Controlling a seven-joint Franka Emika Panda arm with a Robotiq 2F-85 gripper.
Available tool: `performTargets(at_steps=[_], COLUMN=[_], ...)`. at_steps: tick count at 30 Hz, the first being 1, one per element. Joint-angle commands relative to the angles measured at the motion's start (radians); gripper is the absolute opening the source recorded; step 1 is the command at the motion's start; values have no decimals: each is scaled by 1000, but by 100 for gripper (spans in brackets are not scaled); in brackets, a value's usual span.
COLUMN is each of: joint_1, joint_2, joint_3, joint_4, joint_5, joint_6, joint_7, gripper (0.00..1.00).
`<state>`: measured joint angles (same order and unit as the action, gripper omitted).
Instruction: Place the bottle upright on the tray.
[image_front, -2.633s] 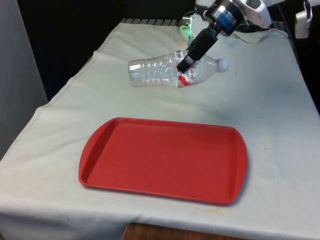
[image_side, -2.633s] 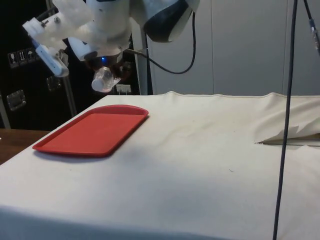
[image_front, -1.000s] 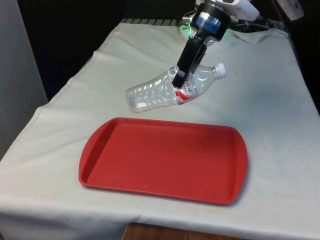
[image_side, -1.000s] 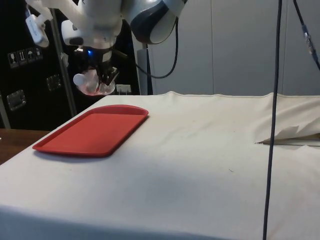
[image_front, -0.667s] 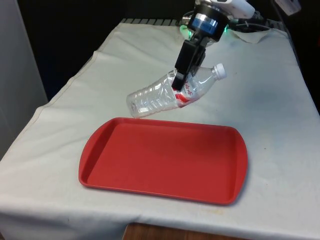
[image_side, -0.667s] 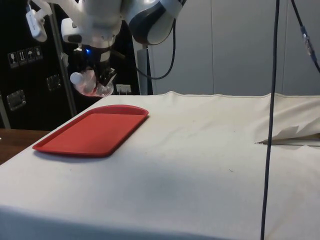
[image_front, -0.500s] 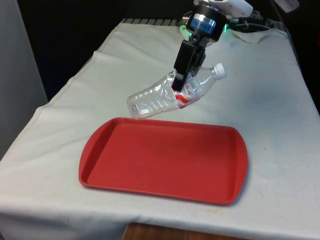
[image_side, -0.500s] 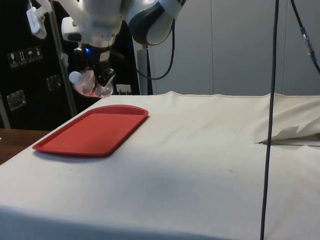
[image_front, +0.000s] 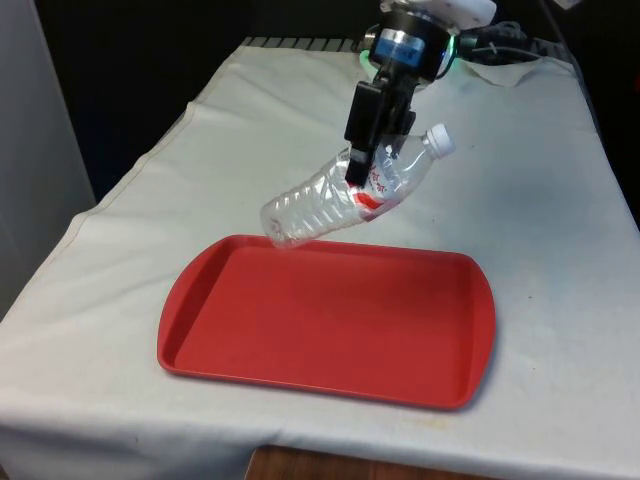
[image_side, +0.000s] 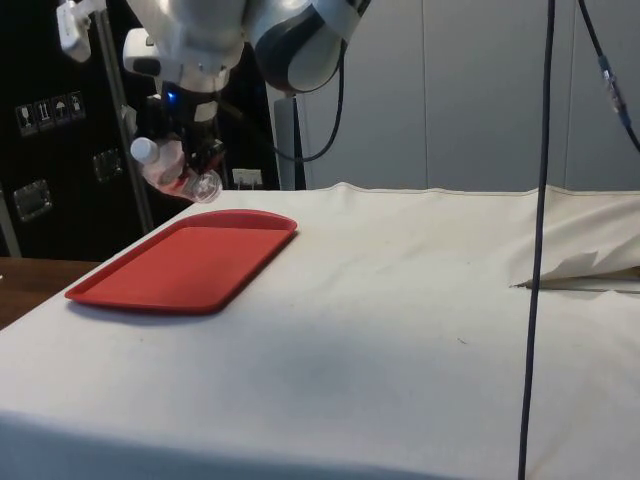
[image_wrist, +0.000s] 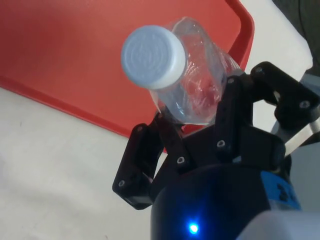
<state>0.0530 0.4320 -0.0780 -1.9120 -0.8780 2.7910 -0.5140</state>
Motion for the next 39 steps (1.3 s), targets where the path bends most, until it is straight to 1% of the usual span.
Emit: performTargets(at_steps=[1, 3, 4, 5, 11, 12, 13, 16, 17, 22, 23, 28, 29, 30, 36, 37, 38, 39], joint_1=[-8, -9, -1, -9, -9, -1, -10, -10, -10, -9, -9, -9, -1, -9, -9, -1, -9, -9], joint_2=[4, 6, 2, 6, 10, 7, 10, 12, 13, 14, 15, 15, 14, 16, 16, 15, 17, 17], joint_3=[5, 3, -2, 2, -3, -10, -3, -5, -6, -7, -7, -6, -14, -6, -5, -14, -4, -4], joint_4=[-1, -2, -1, -2, -5, -3, -5, -7, -8, -10, -11, -15, -11, -16, -23, -18, -24, -25], joint_5=[13, 34, 28, 41, 85, 80, 92, 114, 129, 158, 172, 206, 197, 213, 263, 255, 270, 284], joint_6=[19, 32, 17, 37, 65, 51, 70, 82, 91, 103, 110, 125, 109, 128, 150, 136, 153, 159], joint_7=[-2, -2, 0, -2, -1, 2, -1, 0, 1, 3, 4, 7, 8, 7, 11, 13, 12, 13], gripper=[17, 17, 17, 17, 17, 17, 17, 17, 17, 17, 17, 17, 17, 17, 17, 17, 17, 17])
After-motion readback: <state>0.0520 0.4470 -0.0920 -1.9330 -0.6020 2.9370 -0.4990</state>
